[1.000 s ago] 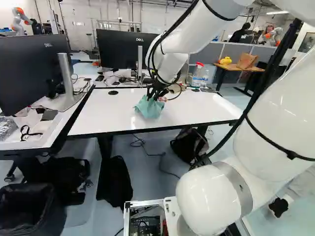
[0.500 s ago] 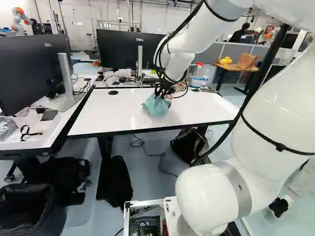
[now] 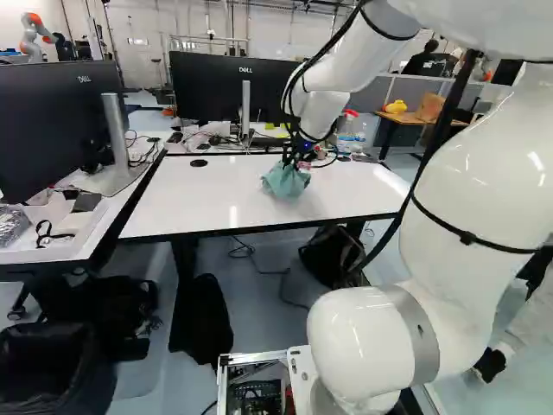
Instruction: Clean the table with the green towel
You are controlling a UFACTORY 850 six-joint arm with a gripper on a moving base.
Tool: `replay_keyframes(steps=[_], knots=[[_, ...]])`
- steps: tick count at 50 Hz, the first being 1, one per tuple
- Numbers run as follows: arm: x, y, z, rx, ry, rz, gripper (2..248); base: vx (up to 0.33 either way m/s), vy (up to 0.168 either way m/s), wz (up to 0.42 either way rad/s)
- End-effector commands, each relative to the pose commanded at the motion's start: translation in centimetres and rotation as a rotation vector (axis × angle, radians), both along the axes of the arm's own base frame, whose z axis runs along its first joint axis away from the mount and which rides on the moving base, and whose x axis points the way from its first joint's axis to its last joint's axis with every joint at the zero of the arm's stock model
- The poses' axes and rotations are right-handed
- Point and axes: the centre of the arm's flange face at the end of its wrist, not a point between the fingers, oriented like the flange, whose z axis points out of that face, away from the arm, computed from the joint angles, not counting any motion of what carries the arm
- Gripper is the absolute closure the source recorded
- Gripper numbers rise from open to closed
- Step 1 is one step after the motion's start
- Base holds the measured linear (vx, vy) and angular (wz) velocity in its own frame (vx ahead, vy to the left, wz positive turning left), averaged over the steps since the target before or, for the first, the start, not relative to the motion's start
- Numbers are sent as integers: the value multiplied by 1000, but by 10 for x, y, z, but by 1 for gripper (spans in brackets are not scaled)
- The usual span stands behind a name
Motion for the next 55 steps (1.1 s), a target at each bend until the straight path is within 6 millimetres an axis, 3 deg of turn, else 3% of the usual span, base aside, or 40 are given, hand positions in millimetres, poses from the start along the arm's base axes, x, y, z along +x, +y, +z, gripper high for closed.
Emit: replay_keyframes(steps=[55], knots=[[25,0,-63,1,125,0,209,0,0,0]])
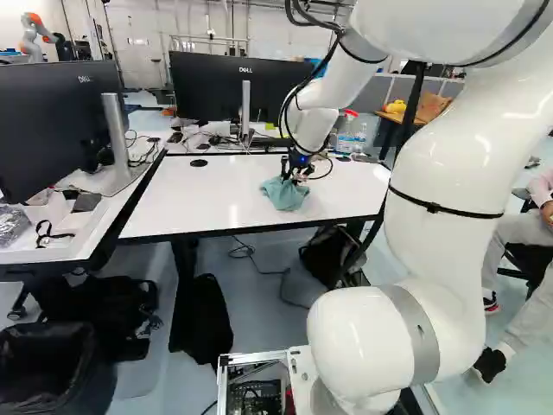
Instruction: Clean the table with the green towel
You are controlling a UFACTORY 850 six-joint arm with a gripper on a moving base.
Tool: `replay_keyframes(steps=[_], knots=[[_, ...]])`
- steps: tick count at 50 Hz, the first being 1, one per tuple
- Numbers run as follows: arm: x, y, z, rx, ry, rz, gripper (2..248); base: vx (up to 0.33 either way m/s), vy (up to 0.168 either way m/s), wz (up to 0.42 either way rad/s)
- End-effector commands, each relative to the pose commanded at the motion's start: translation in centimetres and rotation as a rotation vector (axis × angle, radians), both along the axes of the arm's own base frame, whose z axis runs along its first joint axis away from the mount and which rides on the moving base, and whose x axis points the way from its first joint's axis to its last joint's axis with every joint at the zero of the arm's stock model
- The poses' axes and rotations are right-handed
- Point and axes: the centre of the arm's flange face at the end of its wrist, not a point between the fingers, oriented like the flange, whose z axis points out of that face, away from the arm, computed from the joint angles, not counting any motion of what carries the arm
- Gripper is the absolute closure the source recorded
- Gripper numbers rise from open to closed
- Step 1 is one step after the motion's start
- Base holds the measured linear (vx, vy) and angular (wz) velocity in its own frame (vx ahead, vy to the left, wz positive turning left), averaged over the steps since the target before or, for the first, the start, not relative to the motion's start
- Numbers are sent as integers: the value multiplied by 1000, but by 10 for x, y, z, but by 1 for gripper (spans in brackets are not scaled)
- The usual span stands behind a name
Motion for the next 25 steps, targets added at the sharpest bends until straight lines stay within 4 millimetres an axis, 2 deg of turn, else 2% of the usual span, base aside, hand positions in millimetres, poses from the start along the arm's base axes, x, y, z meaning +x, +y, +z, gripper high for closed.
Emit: replay_keyframes(steps=[25], knots=[[-4,2,-2,21,46,2,209,0,0,0]])
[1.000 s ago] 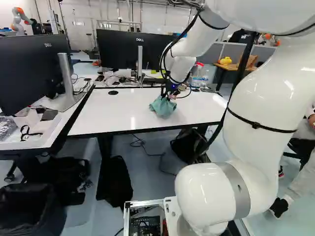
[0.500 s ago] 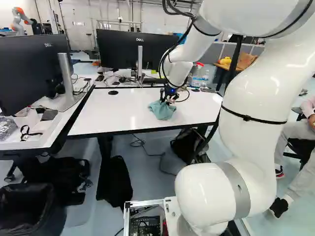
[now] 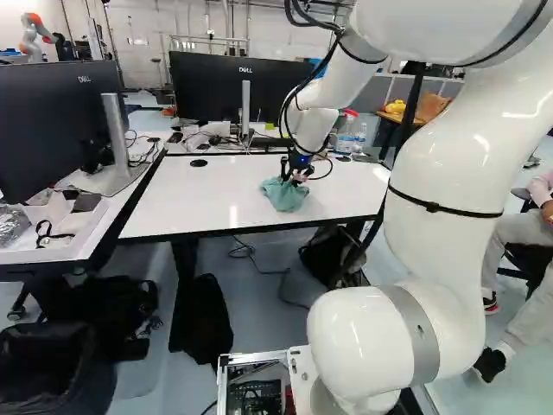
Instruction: Clean the table with the green towel
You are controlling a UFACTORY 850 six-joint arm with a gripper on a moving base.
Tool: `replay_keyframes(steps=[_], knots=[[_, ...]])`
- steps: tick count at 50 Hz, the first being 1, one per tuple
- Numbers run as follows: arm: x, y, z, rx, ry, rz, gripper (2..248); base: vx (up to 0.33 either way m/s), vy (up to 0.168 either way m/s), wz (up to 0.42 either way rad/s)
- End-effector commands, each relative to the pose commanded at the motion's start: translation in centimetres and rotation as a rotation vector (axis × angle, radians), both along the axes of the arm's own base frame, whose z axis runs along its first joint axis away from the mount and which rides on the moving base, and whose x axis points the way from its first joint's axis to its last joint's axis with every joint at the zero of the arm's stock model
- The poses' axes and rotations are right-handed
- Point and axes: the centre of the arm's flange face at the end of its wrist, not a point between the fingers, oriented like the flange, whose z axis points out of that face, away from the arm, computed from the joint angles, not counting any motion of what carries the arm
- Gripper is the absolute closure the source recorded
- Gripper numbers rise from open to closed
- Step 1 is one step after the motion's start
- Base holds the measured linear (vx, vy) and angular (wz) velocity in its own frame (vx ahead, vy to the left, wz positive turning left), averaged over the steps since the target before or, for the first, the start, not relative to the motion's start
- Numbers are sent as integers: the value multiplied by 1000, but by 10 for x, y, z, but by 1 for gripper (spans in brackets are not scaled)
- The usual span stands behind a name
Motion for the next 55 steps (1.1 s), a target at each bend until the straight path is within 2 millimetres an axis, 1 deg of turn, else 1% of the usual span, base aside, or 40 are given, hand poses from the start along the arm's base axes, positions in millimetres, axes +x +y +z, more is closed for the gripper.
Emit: replay_keyframes(steps=[13,28,42,55], knots=[[-3,0,-1,18,32,-6,209,0,0,0],[-3,-23,-1,19,31,-52,209,0,0,0],[15,-41,-1,19,23,-84,209,0,0,0],[40,-50,-2,18,10,-97,209,0,0,0]])
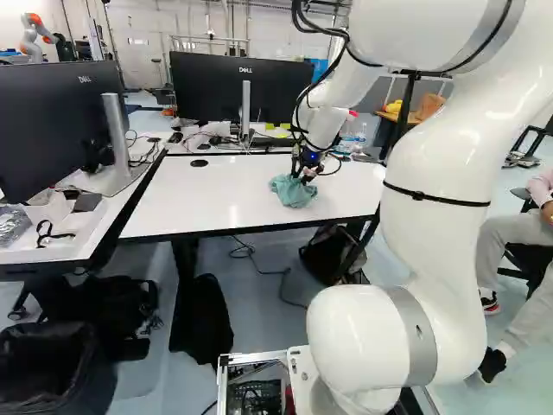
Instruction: Clean the table with the green towel
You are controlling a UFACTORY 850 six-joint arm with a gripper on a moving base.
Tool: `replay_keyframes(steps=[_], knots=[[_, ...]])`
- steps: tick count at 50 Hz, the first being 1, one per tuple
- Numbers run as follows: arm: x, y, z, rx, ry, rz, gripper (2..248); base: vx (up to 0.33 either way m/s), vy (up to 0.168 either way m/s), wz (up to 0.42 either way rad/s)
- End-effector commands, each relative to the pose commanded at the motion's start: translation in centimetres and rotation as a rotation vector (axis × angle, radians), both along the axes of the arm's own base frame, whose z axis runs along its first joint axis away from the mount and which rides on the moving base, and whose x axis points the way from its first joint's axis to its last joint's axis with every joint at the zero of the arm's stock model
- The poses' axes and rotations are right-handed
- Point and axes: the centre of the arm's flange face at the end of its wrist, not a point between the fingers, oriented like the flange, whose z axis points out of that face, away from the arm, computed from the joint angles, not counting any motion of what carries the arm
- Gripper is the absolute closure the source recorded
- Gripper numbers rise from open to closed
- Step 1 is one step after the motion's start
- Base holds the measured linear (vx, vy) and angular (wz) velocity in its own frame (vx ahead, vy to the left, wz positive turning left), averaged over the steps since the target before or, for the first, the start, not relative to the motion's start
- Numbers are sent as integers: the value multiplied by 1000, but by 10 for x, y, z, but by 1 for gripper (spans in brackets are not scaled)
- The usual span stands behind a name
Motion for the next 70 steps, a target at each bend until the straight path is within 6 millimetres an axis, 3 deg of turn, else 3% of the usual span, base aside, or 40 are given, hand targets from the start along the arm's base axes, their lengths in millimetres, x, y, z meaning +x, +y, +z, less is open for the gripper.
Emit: replay_keyframes(steps=[19,33,54,70], knots=[[35,-2,-1,-2,-21,2,209,0,0,0],[52,14,-2,-3,-31,32,209,0,0,0],[29,42,-1,-1,-16,79,209,0,0,0],[0,48,0,0,1,89,209,0,0,0]])
